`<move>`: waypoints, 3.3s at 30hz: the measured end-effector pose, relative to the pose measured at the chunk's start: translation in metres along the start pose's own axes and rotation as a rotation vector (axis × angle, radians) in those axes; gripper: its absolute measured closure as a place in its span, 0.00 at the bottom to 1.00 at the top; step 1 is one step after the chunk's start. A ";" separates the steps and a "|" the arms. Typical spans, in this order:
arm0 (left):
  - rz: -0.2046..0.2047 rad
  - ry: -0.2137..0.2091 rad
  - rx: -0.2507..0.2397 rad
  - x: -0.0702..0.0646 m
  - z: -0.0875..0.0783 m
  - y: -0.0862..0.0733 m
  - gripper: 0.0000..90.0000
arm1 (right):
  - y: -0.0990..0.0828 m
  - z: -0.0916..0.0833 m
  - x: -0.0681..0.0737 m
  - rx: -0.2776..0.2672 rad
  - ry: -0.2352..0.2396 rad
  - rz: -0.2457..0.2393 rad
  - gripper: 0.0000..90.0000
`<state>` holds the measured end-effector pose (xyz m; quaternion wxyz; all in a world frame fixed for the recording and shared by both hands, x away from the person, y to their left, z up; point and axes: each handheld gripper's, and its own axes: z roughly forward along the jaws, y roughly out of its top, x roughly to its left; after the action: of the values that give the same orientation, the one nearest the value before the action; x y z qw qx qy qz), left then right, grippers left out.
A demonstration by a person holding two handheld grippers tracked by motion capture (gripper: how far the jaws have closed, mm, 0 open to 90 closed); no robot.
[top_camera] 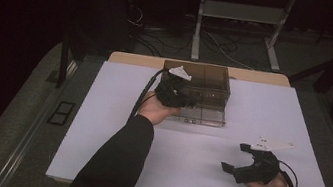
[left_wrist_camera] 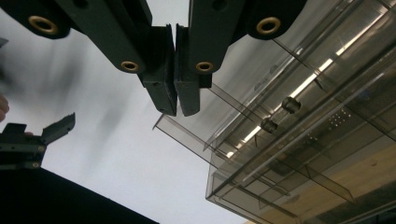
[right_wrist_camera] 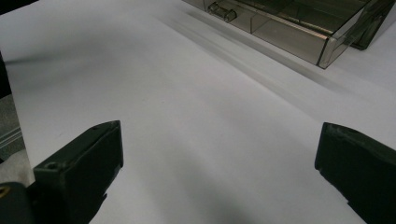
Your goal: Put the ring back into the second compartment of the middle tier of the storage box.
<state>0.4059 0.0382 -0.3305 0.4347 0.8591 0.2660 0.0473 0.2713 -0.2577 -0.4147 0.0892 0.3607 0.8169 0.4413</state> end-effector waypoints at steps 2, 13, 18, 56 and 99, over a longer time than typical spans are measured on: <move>-0.001 0.003 -0.003 0.001 0.001 0.001 0.97 | 0.000 0.000 0.000 0.000 -0.001 0.000 0.01; -0.064 0.012 -0.039 0.010 0.012 0.000 0.97 | 0.000 0.000 0.000 0.000 0.000 -0.001 0.01; -0.071 0.015 -0.046 0.013 0.019 -0.001 0.97 | 0.000 0.000 -0.001 -0.001 0.000 -0.002 0.00; -0.088 -0.002 0.028 0.022 0.061 -0.020 0.97 | 0.000 0.001 0.000 0.012 0.003 -0.004 0.01; -0.139 0.099 0.062 0.032 0.056 -0.024 0.56 | -0.001 0.003 0.000 0.022 0.003 -0.010 0.01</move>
<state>0.4405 0.0255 -0.3881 0.3965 0.8482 0.3474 0.0510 0.2723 -0.2561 -0.4170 0.0861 0.3570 0.8236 0.4323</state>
